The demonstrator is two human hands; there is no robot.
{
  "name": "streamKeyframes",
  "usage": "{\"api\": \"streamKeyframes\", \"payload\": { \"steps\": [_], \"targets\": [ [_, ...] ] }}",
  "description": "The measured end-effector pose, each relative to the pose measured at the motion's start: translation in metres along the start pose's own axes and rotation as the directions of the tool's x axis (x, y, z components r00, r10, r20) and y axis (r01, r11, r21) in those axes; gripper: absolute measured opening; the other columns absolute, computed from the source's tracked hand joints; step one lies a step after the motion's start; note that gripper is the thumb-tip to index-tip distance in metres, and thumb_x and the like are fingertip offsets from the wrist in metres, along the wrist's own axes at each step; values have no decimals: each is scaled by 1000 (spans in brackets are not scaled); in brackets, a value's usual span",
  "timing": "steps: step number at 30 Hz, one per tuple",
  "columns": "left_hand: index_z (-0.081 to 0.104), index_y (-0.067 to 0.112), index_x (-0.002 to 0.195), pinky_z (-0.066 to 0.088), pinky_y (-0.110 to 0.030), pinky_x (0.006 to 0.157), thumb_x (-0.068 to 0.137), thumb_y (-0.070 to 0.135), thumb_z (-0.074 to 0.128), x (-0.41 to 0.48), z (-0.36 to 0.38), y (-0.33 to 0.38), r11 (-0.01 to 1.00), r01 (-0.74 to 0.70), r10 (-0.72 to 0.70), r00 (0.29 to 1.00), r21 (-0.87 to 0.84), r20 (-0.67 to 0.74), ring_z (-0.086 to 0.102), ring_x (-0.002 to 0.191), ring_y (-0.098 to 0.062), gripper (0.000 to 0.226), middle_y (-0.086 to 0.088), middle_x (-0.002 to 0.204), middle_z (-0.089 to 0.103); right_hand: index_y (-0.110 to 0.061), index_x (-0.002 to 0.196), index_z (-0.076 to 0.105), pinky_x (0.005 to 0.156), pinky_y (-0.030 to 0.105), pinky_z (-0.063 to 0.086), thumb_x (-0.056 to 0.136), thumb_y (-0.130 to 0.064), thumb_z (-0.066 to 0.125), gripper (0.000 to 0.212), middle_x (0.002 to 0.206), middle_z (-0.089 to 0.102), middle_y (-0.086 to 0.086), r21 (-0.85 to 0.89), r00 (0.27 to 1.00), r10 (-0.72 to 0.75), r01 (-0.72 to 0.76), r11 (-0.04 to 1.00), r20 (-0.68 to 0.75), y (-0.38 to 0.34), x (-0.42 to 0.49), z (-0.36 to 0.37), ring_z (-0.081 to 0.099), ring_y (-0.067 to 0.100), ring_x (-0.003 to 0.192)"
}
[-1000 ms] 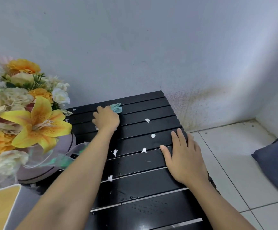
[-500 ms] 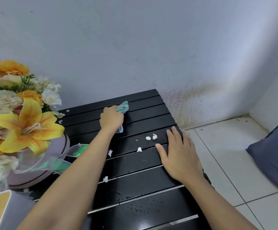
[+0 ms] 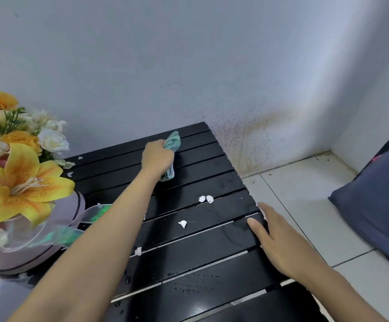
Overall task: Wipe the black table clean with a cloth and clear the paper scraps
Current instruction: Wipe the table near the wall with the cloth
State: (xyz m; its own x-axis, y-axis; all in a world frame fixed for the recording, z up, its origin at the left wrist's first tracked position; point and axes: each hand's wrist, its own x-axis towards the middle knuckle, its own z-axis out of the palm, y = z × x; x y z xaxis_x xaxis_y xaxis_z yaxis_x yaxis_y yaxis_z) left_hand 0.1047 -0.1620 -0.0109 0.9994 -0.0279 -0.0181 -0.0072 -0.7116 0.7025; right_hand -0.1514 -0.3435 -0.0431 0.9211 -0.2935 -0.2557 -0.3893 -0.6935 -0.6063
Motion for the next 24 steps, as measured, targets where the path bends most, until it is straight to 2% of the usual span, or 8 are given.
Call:
{"api": "streamKeyframes", "payload": {
  "steps": [3, 6, 8, 10, 13, 16, 20, 24],
  "targets": [
    [63, 15, 112, 48, -45, 88, 75, 8, 42, 3, 26, 4, 972, 15, -1, 998, 235, -59, 52, 101, -38, 42, -15, 114, 51, -56, 143, 10, 89, 36, 48, 95, -61, 17, 50, 105, 64, -11, 116, 999, 29, -30, 993, 17, 5, -16, 8, 60, 13, 96],
    [59, 28, 128, 45, -42, 88, 78, 5, 44, -41, 54, 10, 904, -292, 298, 954, 311, 29, 50, 99, -33, 57, -10, 110, 50, -67, 138, -6, 72, 31, 49, 95, -58, 14, 49, 66, 57, -2, 98, 1000, 9, -8, 995, -15, 6, -16, 15, 60, 15, 69],
    [60, 34, 127, 46, -34, 76, 80, 6, 46, -72, 55, 9, 861, -478, 428, 865, 173, 261, 52, 89, -24, 56, -2, 102, 49, -71, 136, -4, 80, 34, 50, 94, -59, 15, 47, 84, 67, 5, 122, 1000, 2, 1, 992, -23, 8, -13, 14, 64, 20, 82],
    [71, 28, 99, 43, -28, 64, 85, 16, 53, -78, 41, 11, 894, -447, 409, 799, -18, 441, 52, 70, -16, 26, 3, 84, 51, -74, 133, 1, 89, 38, 48, 96, -58, 18, 44, 112, 68, 9, 143, 1000, -1, 6, 990, -30, 10, -11, 14, 63, 22, 99],
    [66, 18, 74, 39, -27, 58, 88, 31, 59, -39, 23, 23, 927, -375, 366, 894, -17, 259, 50, 59, -13, 20, 6, 63, 58, -74, 133, 0, 84, 36, 51, 96, -59, 15, 43, 103, 69, 5, 117, 1000, -7, 9, 993, -19, 7, -12, 13, 63, 18, 89],
    [55, 27, 63, 37, -27, 55, 85, 17, 51, 11, 29, 22, 970, -241, 239, 970, 33, 34, 52, 64, -18, 24, 2, 67, 56, -70, 137, -1, 76, 32, 50, 97, -57, 13, 44, 85, 66, 0, 95, 1000, -4, 5, 995, -12, 7, -12, 12, 62, 15, 80],
    [66, 30, 111, 50, -43, 83, 74, 15, 40, 6, 54, 18, 935, -220, 205, 975, 278, 80, 55, 94, -36, 48, -11, 103, 53, -69, 137, -1, 76, 31, 52, 98, -56, 12, 44, 76, 62, -1, 89, 1000, 1, 1, 996, -24, 6, -11, 12, 60, 11, 75],
    [58, 36, 127, 49, -33, 72, 76, 5, 45, -66, 58, 16, 843, -503, 447, 852, 190, 271, 57, 88, -28, 62, -1, 97, 47, -69, 137, -1, 77, 33, 51, 98, -55, 10, 43, 77, 63, -3, 75, 1000, -1, 3, 997, -23, 7, -12, 12, 59, 12, 77]
  ]
}}
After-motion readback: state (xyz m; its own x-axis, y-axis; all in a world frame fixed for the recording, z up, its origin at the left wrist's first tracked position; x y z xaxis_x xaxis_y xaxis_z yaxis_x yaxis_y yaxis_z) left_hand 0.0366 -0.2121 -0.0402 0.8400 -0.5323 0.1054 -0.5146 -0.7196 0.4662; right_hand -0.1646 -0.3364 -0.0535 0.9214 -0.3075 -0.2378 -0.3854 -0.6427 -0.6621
